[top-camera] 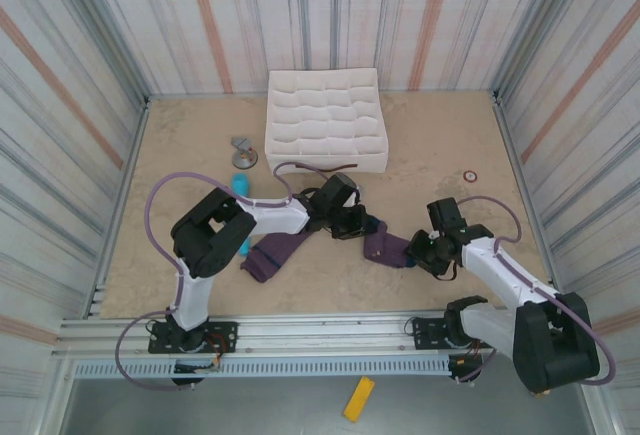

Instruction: Roll the socks

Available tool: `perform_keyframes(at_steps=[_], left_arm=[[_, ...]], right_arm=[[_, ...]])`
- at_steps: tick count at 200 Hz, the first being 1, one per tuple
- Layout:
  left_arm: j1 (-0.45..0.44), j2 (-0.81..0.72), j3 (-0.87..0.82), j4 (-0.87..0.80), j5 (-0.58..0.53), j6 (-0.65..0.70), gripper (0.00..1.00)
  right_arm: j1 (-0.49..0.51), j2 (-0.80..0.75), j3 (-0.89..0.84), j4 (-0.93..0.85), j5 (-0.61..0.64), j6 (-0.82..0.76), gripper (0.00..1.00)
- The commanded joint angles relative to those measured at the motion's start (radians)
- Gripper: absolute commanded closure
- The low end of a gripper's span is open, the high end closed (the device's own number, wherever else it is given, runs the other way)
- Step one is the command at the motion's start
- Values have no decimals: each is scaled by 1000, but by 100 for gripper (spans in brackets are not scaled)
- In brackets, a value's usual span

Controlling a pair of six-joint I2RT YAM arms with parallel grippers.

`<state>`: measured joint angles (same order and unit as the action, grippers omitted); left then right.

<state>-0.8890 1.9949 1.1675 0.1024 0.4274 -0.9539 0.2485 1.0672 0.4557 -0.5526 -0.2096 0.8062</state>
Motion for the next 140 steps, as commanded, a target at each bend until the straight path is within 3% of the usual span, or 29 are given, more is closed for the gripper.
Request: perform_keyframes(at_steps=[1, 49, 104, 140], left_arm=[[14, 10, -17, 10, 29, 18, 100], [27, 34, -31, 90, 88, -34, 100], [38, -1, -58, 90, 132, -40, 100], [45, -75, -98, 25, 109, -12, 100]], right_arm=[[15, 26, -43, 19, -20, 5, 50], [63, 84, -54, 100, -12, 48, 64], [78, 221, 11, 164, 25, 39, 100], [50, 338, 136, 146, 60, -37, 100]])
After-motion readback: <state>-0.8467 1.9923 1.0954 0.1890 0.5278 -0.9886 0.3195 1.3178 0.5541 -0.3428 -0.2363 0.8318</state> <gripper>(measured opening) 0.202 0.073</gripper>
